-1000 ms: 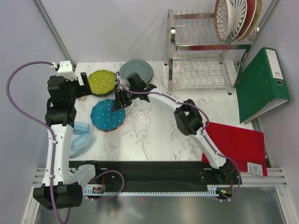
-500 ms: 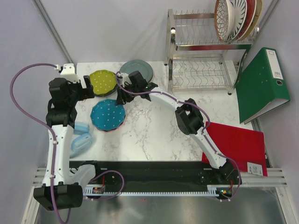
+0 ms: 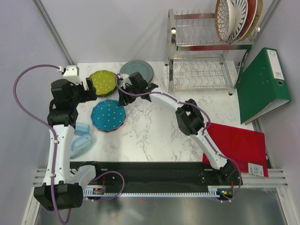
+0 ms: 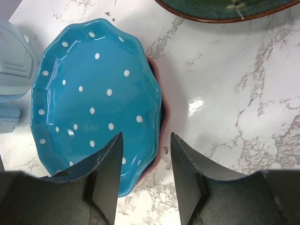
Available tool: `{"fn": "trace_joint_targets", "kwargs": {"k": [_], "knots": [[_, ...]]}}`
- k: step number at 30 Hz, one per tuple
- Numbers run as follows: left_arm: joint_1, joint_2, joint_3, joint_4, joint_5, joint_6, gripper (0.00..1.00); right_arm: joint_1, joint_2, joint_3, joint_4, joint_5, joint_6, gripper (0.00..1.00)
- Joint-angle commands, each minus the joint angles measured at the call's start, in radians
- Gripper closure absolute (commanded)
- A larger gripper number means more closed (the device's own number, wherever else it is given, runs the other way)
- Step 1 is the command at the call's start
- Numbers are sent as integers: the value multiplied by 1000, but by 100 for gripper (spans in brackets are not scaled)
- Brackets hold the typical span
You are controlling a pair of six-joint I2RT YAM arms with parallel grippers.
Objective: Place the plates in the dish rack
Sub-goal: Pick up the plate at the center of the board.
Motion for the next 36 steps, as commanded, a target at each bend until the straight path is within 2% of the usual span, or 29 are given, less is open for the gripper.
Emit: {"fn": "trace_joint_targets", "kwargs": {"k": [1,13,16,20,22,23,28,32,36], "knots": [[6,2,-9,13,34,-37,0,5,3,14,-8,8,-22,49],[6,35,-3,18,77,-41,0,10,55,32,-13,25,-25,52],[6,54,3,22,93,-40,0,18,58,39,-14,32,-54,59],[6,80,18,30,144,-4,0,21,46,42,-20,64,-90,78],[6,103,20,27,169,73,0,21,23,37,-20,80,-100,88],[6,109,18,28,175,98,0,21,11,34,-19,96,-114,100],[21,178,-26,42,268,366,0,24,-107,-58,93,121,-157,100],[64,279,-26,18,380,508,0,31,-172,-101,142,132,-177,100],[90,359,-22,9,483,600,2,45,-264,-203,260,149,-234,100]]}}
